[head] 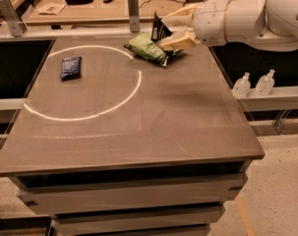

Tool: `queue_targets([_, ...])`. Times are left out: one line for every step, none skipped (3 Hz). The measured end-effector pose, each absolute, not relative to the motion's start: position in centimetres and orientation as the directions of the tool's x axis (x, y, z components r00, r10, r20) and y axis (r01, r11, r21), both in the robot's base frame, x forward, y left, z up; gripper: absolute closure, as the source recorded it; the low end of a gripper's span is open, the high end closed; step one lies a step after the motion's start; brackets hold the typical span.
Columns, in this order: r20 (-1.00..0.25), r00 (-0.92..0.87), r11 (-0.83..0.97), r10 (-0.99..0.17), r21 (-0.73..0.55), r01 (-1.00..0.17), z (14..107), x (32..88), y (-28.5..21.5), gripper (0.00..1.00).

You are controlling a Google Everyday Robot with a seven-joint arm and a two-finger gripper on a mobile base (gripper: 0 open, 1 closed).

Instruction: Move rxbar chocolate near green jalapeno chip bag

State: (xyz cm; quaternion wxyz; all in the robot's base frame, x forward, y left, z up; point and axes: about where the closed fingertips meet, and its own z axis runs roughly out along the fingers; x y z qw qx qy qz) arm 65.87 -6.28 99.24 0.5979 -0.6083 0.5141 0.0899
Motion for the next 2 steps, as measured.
queue_targets([-0.741,0.438,0.256,-0.508,-0.616,-0.745,96.38,67.44,-5.01,1.0])
queue_targets([-0.741,0.44,0.254,-0.507,-0.616,-0.745,96.45,67.42,-4.83,0.82])
